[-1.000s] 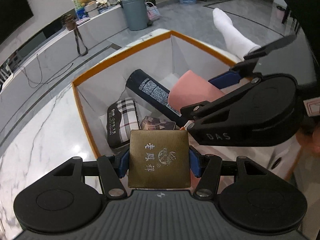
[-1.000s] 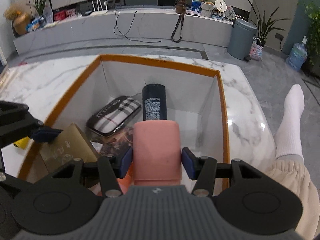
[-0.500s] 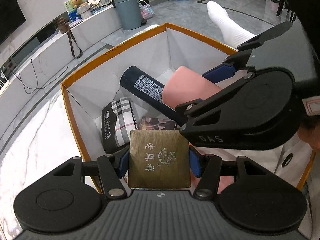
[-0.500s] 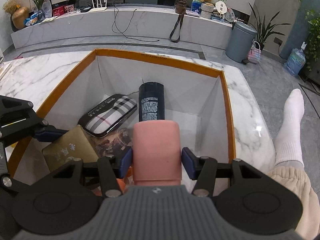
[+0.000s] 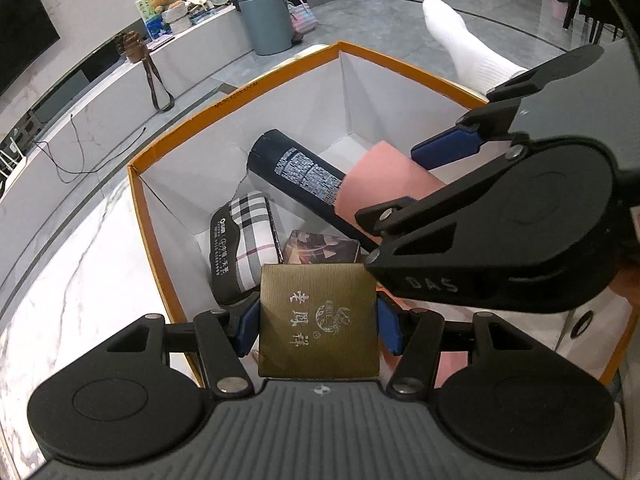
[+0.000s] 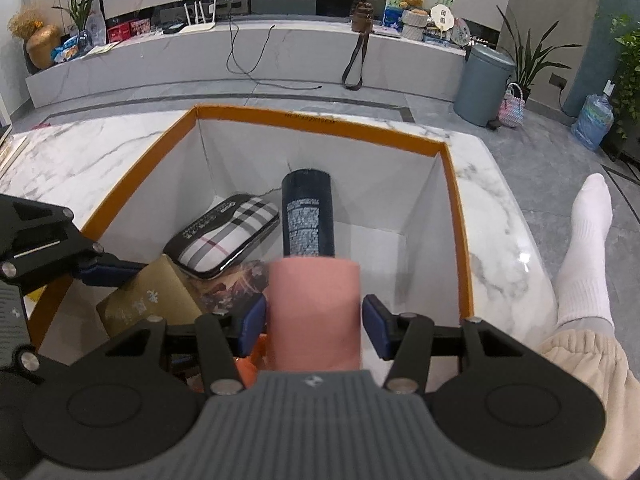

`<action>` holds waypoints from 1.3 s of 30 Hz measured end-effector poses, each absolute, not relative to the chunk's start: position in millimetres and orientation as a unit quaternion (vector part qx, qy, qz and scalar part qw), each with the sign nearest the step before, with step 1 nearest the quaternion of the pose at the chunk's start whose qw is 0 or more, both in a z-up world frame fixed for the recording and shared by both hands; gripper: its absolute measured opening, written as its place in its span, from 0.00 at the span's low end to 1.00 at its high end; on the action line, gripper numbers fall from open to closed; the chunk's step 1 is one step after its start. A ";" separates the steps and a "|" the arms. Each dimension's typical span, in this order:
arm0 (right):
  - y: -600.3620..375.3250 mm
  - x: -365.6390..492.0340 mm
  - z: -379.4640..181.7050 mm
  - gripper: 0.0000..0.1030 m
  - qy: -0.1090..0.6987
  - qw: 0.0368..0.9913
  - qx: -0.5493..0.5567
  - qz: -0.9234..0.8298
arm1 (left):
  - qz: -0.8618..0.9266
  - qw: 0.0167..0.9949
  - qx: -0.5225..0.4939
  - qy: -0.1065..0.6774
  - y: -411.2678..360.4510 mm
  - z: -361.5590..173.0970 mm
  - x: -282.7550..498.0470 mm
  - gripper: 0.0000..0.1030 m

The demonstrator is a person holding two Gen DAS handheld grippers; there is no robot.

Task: Organize rigid objects
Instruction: 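Lower both items into the orange box and open both tools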

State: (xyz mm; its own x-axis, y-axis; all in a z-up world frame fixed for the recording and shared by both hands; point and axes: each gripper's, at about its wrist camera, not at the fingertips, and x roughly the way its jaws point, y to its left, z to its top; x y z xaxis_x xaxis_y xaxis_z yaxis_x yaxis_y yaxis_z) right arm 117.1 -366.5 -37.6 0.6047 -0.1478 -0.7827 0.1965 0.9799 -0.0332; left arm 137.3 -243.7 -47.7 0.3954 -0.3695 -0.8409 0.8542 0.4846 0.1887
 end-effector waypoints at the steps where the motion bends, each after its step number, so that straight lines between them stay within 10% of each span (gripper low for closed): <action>1: -366.8 117.0 -37.6 0.52 0.434 0.895 0.029 -0.097 | -0.395 0.774 0.317 0.378 -243.9 -47.2 137.4 0.66; 15: -378.1 105.5 -25.6 0.51 0.423 0.899 0.071 -0.084 | -0.430 0.770 0.311 0.353 -234.6 -23.3 133.4 0.70; 23: -366.9 100.0 -28.2 0.38 0.433 0.897 0.046 -0.078 | -0.436 0.747 0.335 0.375 -232.2 -31.9 124.8 0.35; 39: -369.3 96.1 -21.7 0.40 0.399 0.911 0.059 -0.082 | -0.422 0.775 0.282 0.378 -227.8 -26.3 133.0 0.33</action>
State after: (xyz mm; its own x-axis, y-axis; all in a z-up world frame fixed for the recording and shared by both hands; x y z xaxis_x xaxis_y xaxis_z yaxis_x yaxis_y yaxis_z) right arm 96.1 -369.3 -21.7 0.6677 -0.1015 -0.7375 0.1959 0.9797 0.0425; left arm 133.0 -227.8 -26.3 0.3586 -0.4408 -0.8228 0.8663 0.4855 0.1175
